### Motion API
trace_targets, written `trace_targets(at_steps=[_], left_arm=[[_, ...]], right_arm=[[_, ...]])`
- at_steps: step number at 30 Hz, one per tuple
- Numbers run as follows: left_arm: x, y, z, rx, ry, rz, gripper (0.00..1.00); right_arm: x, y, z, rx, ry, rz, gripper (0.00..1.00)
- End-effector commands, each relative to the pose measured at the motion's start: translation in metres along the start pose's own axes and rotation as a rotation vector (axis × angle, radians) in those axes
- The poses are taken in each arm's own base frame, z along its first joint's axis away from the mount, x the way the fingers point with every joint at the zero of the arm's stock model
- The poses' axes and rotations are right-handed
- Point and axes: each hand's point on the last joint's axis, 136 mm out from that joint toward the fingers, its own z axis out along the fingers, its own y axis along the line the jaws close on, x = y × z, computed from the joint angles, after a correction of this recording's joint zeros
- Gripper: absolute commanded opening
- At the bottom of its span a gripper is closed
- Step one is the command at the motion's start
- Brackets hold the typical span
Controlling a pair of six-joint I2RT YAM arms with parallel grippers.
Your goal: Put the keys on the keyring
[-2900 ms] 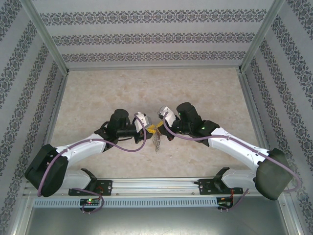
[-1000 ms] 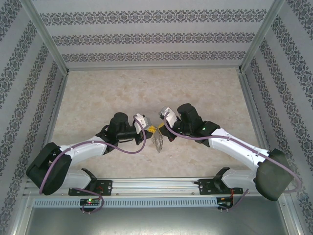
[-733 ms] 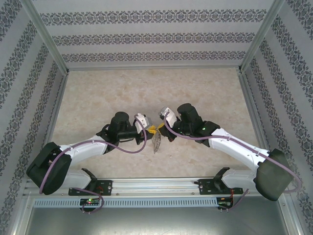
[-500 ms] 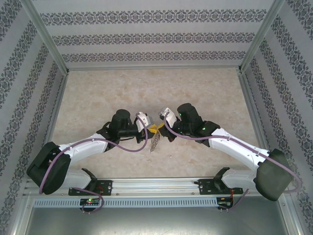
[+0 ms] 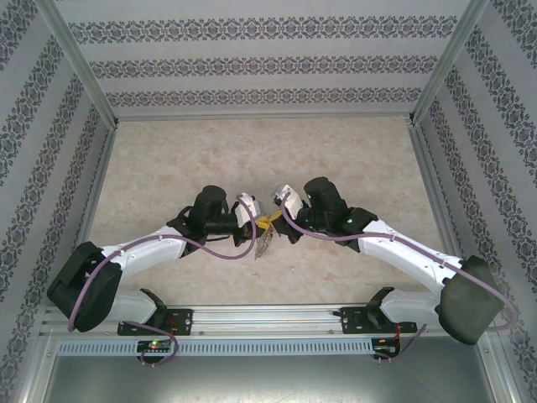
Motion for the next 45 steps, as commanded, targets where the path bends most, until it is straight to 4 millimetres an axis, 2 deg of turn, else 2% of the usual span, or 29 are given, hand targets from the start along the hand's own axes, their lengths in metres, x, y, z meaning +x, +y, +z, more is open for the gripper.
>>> trace_targets(at_steps=[1, 5, 8, 14, 18, 21, 28, 34, 39, 45], left_arm=[[-0.01, -0.006, 0.003, 0.045, -0.012, 0.028, 0.13], [-0.013, -0.005, 0.003, 0.041, -0.016, 0.031, 0.0], [-0.016, -0.003, 0.002, 0.021, -0.036, 0.025, 0.0], [-0.028, 0.0, -0.004, -0.018, -0.129, 0.004, 0.0], [-0.032, 0.0, -0.007, -0.032, -0.175, 0.012, 0.0], [-0.033, -0.001, -0.006, -0.028, -0.191, 0.011, 0.0], [-0.034, 0.001, -0.008, -0.048, -0.218, 0.013, 0.0], [-0.043, -0.003, -0.011, -0.033, -0.273, 0.044, 0.0], [-0.052, -0.001, -0.013, -0.046, -0.313, 0.064, 0.0], [-0.049, 0.008, -0.011, -0.088, -0.312, 0.039, 0.0]], right_arm=[[-0.022, 0.015, -0.009, -0.042, -0.065, -0.06, 0.0], [-0.02, 0.014, -0.011, -0.029, -0.065, -0.06, 0.0], [-0.016, 0.008, -0.013, 0.005, -0.056, -0.04, 0.0], [0.006, -0.013, -0.014, 0.069, -0.019, 0.077, 0.0], [0.014, -0.023, -0.012, 0.086, -0.014, 0.167, 0.0], [0.013, -0.028, -0.011, 0.069, -0.016, 0.252, 0.0], [0.002, -0.024, -0.007, 0.035, -0.032, 0.247, 0.0], [0.014, -0.042, 0.0, -0.025, 0.026, 0.517, 0.0], [0.021, -0.036, 0.004, -0.091, 0.054, 0.564, 0.0], [-0.001, -0.035, -0.009, -0.078, -0.018, 0.516, 0.0]])
